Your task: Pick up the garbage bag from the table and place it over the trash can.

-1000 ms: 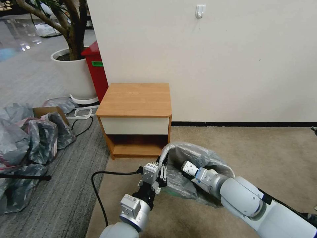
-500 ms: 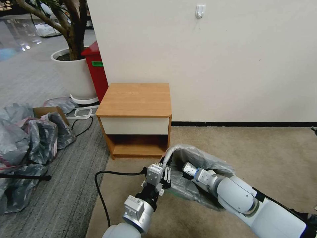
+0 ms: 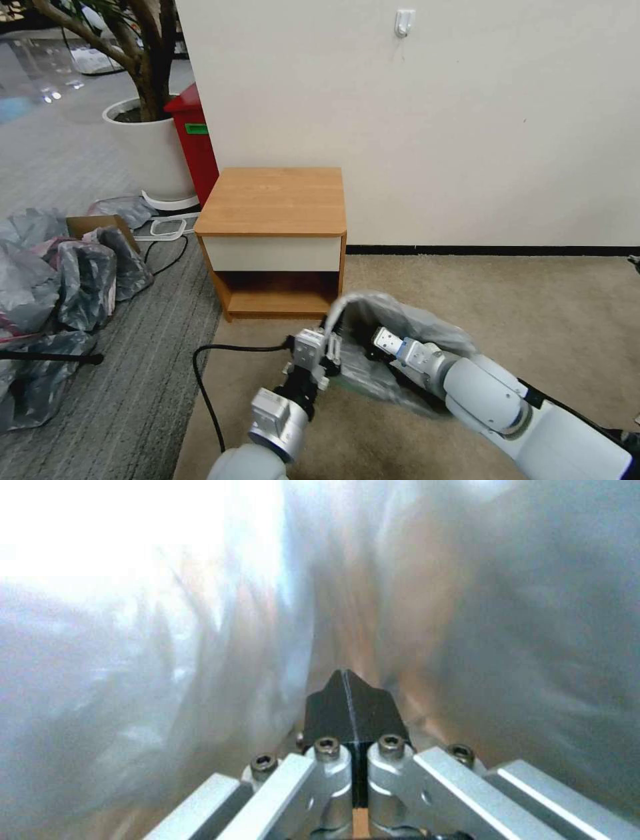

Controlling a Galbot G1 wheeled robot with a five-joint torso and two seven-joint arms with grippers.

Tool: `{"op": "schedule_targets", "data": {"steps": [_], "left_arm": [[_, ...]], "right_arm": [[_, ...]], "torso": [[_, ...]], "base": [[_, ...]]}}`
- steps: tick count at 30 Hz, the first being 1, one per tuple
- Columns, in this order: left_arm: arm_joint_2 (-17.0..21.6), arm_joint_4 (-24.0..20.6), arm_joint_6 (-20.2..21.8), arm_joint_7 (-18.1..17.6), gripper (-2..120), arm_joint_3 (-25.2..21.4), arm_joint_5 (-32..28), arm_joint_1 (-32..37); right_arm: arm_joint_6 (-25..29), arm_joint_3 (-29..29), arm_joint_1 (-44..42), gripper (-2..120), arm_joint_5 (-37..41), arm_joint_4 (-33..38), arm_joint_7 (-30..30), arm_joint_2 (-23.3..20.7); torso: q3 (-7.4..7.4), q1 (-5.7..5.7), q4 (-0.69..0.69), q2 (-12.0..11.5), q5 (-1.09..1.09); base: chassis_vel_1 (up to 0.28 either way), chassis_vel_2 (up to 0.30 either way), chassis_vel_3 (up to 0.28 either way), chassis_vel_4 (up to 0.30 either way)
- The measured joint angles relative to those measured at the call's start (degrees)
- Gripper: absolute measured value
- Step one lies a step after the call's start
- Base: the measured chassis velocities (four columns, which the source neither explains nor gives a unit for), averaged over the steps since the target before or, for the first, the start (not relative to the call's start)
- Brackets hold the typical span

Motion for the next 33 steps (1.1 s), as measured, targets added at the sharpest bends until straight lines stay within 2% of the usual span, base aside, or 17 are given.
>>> {"op": "schedule_targets", "data": {"steps": [3,8,16,18,20,21,22,25,26,28,29,32,33], "left_arm": [[0.1,1.5,1.1,-1.8,7,-1.5,-4.3,-1.0],[0.3,3.4,1.7,-3.5,7,-2.0,-7.5,-1.5],[0.3,6.2,2.5,-6.5,7,-3.7,-14.1,-2.1],[0.4,6.6,2.7,-7.9,7,-5.3,-17.3,-1.7],[0.5,6.6,2.8,-8.2,7,-6.0,-18.4,-1.2],[0.9,6.3,3.0,-8.8,7,-7.1,-20.2,0.0],[0.9,6.3,3.0,-8.8,7,-7.1,-20.2,0.0],[2.1,5.9,3.1,-9.0,7,-9.1,-21.9,2.4],[2.1,5.9,3.1,-9.0,7,-9.1,-21.9,2.4],[2.9,5.7,3.0,-8.9,7,-10.0,-22.6,3.5],[2.9,5.7,3.0,-8.9,7,-10.0,-22.6,3.5],[3.4,4.8,3.8,-8.9,7,-10.3,-24.1,4.5],[3.4,4.8,3.8,-8.9,7,-10.3,-24.1,4.5]], "right_arm": [[0.6,1.9,-1.1,0,3.7,2.2,0.1,-0.5],[1.8,4.7,-3.5,0,7.1,5.0,0.2,-1.2],[7.3,10.9,-9.4,0,12.3,8.8,2.4,-0.8],[11.7,13.9,-12.7,0,12.8,8.8,3.8,2.0],[13.5,15.1,-14.2,0,12.8,8.8,5.0,3.4],[17.1,16.6,-17.7,0,12.8,9.0,8.2,6.4],[17.1,16.6,-17.7,0,12.8,9.0,8.2,6.4],[24.7,18.5,-24.6,15,9.5,9.3,13.8,13.2],[24.7,18.5,-24.6,15,9.5,9.3,13.8,13.2],[30.7,19.4,-28.9,27,5.0,8.5,16.2,18.9],[30.7,19.4,-28.9,27,5.0,8.5,16.2,18.9],[37.9,19.5,-32.9,40,0.3,6.4,19.8,24.7],[37.9,19.5,-32.9,40,0.3,6.4,19.8,24.7]], "torso": [[0.0,0.0,0.01,0.0,0.0],[0.0,0.0,0.01,0.0,0.0],[0.0,0.0,0.0,0.0,-0.01],[0.0,0.0,0.01,0.0,-0.01],[0.0,0.0,0.0,0.0,-0.01],[0.0,0.0,0.01,0.0,0.01],[0.0,0.0,0.01,0.0,0.01],[-0.01,0.0,0.01,0.0,0.0],[-0.01,0.0,0.01,0.0,0.0],[-0.01,0.0,0.0,0.0,-0.01],[-0.01,0.0,0.0,0.0,-0.01],[-0.01,0.0,0.0,0.0,-0.01],[-0.01,0.0,0.0,0.0,-0.01]], "base": [[0.0,0.0,0.0,0.0],[0.0,0.0,0.0,0.0],[0.0,0.0,0.0,0.0],[0.0,0.0,0.0,0.0],[0.0,0.0,0.0,0.0],[0.0,0.0,0.0,0.0],[0.0,0.0,0.0,0.0],[0.0,0.0,0.0,0.0],[0.0,0.0,0.0,0.0],[0.0,0.0,0.0,0.0],[0.0,0.0,0.0,0.0],[0.0,0.0,0.0,0.0],[0.0,0.0,0.0,0.0]]}}
